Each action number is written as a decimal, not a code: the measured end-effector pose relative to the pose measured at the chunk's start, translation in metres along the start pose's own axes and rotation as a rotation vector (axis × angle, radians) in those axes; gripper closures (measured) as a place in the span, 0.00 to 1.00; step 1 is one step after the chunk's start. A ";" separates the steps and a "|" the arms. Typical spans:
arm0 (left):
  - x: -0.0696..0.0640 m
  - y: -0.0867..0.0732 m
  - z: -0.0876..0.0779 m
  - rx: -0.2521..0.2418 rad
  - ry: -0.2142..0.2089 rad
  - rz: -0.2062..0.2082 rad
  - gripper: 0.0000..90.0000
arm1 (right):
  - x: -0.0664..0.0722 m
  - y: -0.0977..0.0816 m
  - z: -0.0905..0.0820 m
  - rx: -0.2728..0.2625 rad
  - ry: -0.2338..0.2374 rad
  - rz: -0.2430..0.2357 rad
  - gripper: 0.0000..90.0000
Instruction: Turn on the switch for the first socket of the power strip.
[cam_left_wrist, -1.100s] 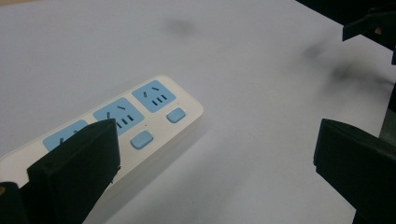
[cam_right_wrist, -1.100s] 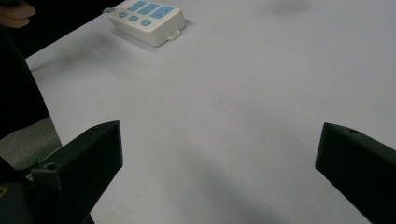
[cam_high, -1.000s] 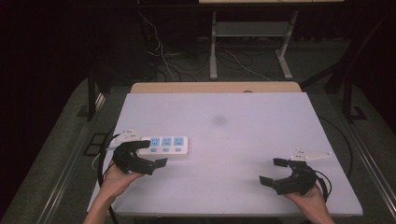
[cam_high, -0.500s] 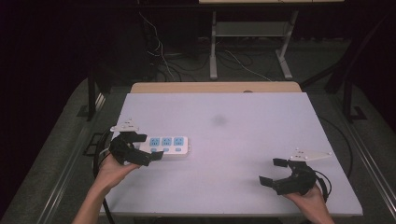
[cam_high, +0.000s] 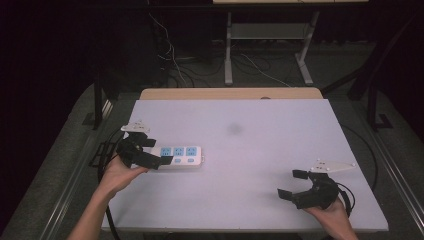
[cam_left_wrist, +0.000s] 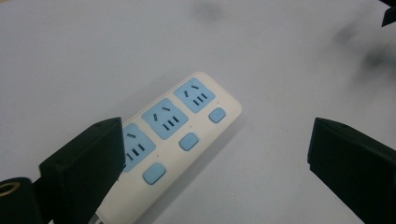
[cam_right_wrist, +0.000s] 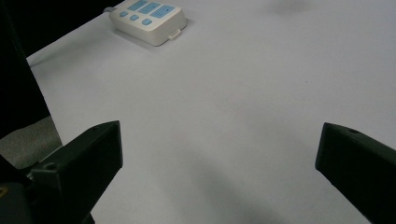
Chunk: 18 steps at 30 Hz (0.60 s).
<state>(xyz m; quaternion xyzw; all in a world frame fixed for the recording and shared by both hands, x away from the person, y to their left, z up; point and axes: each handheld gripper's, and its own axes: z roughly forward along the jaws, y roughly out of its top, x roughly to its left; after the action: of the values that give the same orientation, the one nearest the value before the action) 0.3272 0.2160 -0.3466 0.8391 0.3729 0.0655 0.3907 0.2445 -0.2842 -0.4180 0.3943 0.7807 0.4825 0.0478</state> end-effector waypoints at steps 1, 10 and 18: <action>0.000 0.000 0.000 0.000 0.000 0.000 0.05 | 0.000 0.000 0.000 0.000 0.000 0.001 0.00; 0.006 0.002 0.008 0.072 0.001 0.049 0.28 | 0.000 0.000 0.000 0.001 -0.001 0.001 0.00; 0.013 0.001 0.013 0.089 0.002 0.057 0.48 | 0.000 0.000 0.000 0.003 0.000 0.001 0.00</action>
<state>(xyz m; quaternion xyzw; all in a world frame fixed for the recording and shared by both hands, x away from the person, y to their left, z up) 0.3421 0.2159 -0.3573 0.8658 0.3516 0.0606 0.3509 0.2445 -0.2841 -0.4185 0.3946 0.7812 0.4814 0.0469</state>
